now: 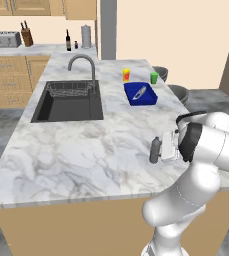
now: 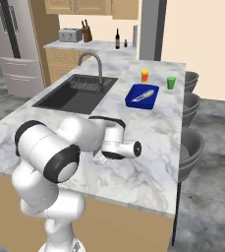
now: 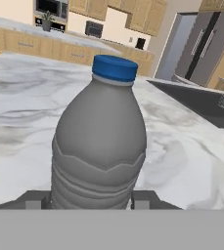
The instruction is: Place the drinks on the dining counter in a tight cluster.
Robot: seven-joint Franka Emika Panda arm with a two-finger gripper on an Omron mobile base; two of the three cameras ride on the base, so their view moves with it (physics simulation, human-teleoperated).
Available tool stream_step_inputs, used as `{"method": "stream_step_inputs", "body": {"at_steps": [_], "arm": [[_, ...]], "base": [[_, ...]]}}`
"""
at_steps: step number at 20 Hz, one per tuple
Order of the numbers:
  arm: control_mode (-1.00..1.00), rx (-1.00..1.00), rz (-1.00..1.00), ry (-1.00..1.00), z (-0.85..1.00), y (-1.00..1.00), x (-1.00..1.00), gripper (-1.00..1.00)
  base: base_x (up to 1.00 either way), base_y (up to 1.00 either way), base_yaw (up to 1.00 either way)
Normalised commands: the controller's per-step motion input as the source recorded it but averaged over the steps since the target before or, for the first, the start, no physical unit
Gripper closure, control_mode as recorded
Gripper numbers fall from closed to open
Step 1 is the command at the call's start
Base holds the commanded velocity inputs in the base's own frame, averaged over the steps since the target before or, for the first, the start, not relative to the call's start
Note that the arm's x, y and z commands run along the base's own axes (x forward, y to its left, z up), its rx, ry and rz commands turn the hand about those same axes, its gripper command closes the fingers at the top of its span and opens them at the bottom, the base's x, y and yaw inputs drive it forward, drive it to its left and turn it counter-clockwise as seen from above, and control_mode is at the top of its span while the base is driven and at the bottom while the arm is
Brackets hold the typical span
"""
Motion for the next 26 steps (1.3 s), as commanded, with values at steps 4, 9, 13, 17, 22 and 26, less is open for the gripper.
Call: {"method": "stream_step_inputs", "body": {"at_steps": [4,9,13,17,22,26], "arm": [[-1.0,0.0,0.0,0.0,0.0,0.0,0.0,1.0],[-1.0,0.0,0.0,0.0,0.0,0.0,0.0,-1.0],[-1.0,0.0,0.0,0.0,0.0,0.0,0.0,-1.0],[-1.0,0.0,0.0,0.0,0.0,0.0,-0.01,-1.0],[-1.0,0.0,0.0,0.0,0.0,-0.04,-0.01,-1.0],[-1.0,0.01,0.0,-0.07,0.14,-0.38,-0.11,-1.0]], "base": [[0.0,0.0,0.0],[0.0,0.0,0.0],[0.0,0.0,0.0],[0.0,0.0,0.0],[0.0,0.0,0.0],[0.0,0.0,0.0]]}}
